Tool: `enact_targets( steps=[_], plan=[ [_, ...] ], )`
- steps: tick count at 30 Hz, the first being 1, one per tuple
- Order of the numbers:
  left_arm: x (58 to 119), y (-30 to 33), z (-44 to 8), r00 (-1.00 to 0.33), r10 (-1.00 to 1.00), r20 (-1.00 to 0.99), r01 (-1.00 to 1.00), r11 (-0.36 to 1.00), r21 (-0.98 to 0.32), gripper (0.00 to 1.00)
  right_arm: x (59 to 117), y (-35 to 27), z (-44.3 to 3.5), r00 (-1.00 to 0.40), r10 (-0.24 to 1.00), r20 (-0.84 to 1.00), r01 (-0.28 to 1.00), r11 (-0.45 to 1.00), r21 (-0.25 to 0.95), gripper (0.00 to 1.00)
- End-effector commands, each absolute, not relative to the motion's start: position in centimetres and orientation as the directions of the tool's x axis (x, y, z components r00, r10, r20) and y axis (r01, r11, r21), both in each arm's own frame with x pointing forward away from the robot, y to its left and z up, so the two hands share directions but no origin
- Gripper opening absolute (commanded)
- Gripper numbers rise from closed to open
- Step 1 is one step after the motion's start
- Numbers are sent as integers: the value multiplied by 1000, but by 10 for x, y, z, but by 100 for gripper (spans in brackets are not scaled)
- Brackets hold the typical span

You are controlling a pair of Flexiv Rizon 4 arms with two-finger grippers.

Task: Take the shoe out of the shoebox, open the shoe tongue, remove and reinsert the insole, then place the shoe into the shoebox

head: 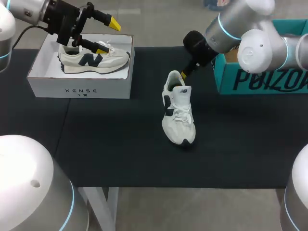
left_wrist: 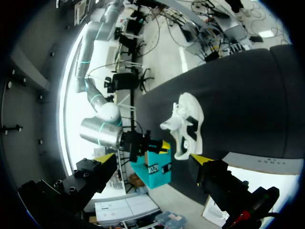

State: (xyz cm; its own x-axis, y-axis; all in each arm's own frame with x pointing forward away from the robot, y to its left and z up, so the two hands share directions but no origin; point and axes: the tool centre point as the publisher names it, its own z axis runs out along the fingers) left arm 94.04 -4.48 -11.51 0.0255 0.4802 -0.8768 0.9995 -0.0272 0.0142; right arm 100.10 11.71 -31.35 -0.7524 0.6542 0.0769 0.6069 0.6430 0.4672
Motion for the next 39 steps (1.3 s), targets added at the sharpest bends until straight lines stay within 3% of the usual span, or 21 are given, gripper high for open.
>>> enact_targets(
  steps=[1,4,5,7,8,9,12,15,16,21,39],
  plan=[
    [940,-45,-115,26,483,-875,1000,-26,15,100,1001,120,-311,-743,668,48,623,664,414,0],
    [940,-45,-115,26,483,-875,1000,-26,15,100,1001,120,-311,-743,668,48,623,664,414,0],
    [940,-45,-115,26,483,-875,1000,-26,15,100,1007,121,-315,-704,701,112,685,628,369,0],
    [940,-45,-115,26,483,-875,1000,-26,15,100,1015,127,-322,-571,808,145,821,567,70,0],
    [940,-45,-115,26,483,-875,1000,-26,15,100,1014,129,-324,-516,835,189,853,521,26,0],
    [940,-45,-115,26,483,-875,1000,-26,15,100,1014,131,-325,-453,880,140,876,469,-112,0],
    [940,-45,-115,26,483,-875,1000,-26,15,100,1006,135,-325,-321,939,122,912,341,-227,0],
    [940,-45,-115,26,483,-875,1000,-26,15,100,1002,138,-325,-250,964,89,931,264,-253,0],
    [940,-45,-115,26,483,-875,1000,-26,15,100,1003,139,-326,-185,982,44,927,189,-323,0],
    [940,-45,-115,26,483,-875,1000,-26,15,100,1003,146,-329,-86,995,51,946,98,-308,0],
    [940,-45,-115,26,483,-875,1000,-26,15,100,1010,153,-353,-151,979,-136,987,142,-74,0]
  ],
)
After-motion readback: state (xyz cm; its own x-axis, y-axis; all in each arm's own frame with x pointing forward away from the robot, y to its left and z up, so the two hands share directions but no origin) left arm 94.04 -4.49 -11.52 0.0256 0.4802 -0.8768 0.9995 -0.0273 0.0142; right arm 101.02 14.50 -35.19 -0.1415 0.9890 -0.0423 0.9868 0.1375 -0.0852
